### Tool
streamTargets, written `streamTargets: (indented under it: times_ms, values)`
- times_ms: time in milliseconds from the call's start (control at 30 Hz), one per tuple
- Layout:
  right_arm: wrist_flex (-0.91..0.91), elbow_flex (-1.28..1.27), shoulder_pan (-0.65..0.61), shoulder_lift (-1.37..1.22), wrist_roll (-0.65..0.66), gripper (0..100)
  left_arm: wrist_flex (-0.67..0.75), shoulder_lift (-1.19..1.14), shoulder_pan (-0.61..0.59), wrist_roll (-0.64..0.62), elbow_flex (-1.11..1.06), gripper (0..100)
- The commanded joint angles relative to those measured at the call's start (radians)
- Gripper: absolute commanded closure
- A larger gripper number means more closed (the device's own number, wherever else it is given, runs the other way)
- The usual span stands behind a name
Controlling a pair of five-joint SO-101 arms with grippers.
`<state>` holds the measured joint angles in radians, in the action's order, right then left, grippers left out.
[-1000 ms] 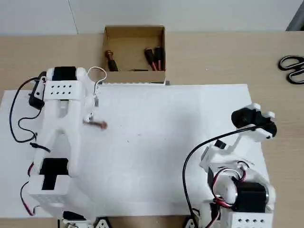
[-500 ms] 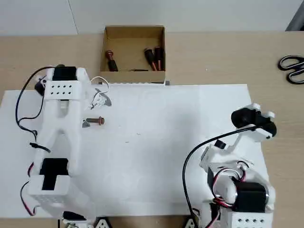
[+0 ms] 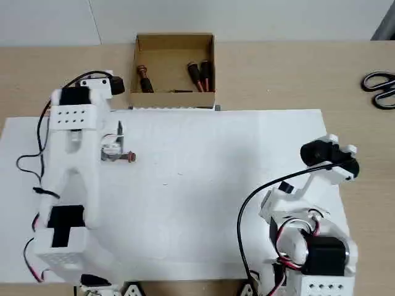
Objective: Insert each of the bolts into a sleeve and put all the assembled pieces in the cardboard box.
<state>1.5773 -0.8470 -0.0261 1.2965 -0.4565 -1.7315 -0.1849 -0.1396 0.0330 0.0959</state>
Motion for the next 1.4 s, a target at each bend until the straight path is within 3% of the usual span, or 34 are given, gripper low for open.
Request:
streamTargets:
  times_ms: [0,333,500,667,933,1367]
  values:
    - [-0.027,0.005,0.005,0.013,0.006,99.5,0.008,0.055,-0.023,0.327,0.01,96]
    - [-0.027,0.005,0.005,0.013,0.006,99.5,0.02,0.06,0.0,0.954,0.012,96]
    - [-0.027,0.005,0.002,0.013,0.006,99.5,0.101,0.051,-0.002,1.148,0.01,93]
    - [-0.027,0.005,0.001,0.015,0.012,99.5,0.149,0.051,0.0,1.247,0.01,85]
    - [-0.041,0.005,0.001,0.013,0.044,99.5,0.147,0.049,0.034,1.367,0.007,84]
    - [-0.041,0.005,0.001,0.007,0.043,99.5,0.233,-0.094,0.071,1.405,0.012,84]
